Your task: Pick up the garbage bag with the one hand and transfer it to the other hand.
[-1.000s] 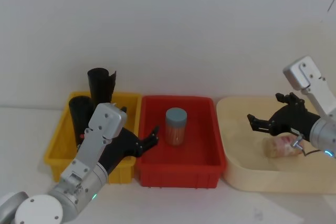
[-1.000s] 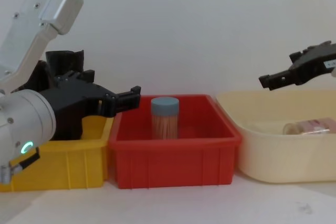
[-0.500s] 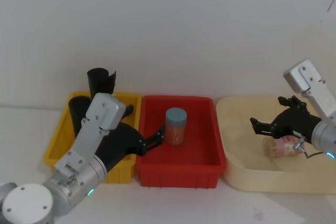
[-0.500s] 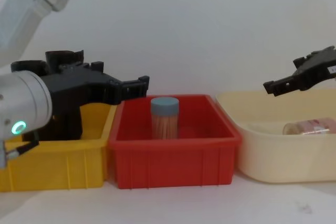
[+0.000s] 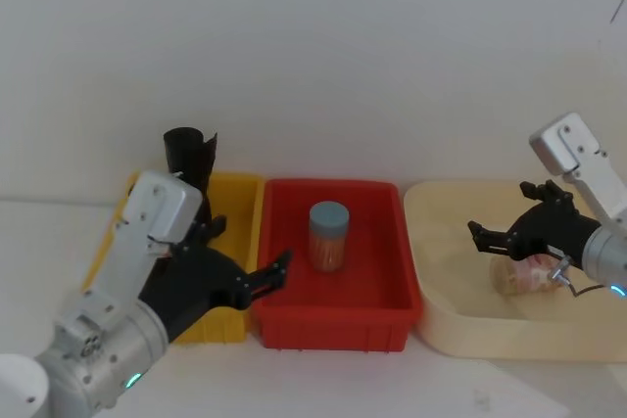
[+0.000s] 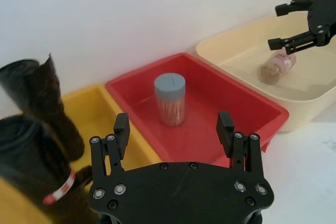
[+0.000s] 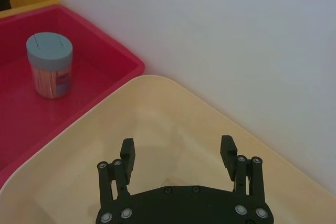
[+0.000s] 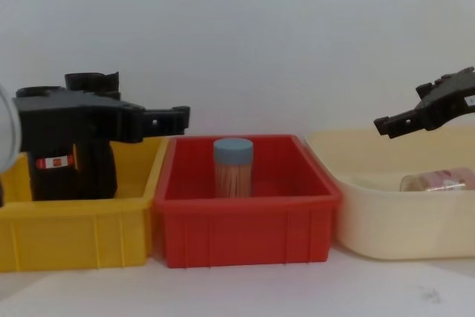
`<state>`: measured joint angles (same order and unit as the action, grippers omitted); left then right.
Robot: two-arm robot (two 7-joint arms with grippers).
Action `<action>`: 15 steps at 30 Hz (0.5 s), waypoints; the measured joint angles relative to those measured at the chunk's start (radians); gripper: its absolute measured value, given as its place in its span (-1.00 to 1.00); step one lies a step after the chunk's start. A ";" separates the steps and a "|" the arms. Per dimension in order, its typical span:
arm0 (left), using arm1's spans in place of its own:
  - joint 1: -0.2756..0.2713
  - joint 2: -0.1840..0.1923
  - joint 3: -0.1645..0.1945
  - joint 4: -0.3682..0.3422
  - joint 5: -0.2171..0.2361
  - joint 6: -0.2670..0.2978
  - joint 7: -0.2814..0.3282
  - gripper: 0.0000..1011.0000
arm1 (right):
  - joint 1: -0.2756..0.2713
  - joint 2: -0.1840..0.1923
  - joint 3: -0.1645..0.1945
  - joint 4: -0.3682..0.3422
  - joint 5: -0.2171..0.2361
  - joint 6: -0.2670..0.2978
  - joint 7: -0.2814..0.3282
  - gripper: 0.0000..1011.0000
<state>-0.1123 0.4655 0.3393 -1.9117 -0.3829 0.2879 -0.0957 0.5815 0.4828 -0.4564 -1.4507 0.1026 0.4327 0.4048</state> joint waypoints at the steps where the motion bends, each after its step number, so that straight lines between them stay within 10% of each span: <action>1: 0.015 0.002 -0.011 -0.022 -0.005 0.021 0.013 0.98 | 0.000 0.000 0.000 0.000 0.000 0.000 0.000 0.98; 15: 0.125 0.000 -0.093 -0.151 -0.008 0.164 0.143 0.98 | 0.000 0.001 0.000 0.002 -0.002 0.001 0.000 0.98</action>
<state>0.0125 0.4653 0.2458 -2.0622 -0.3912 0.4521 0.0472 0.5817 0.4839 -0.4567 -1.4491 0.1011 0.4334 0.4051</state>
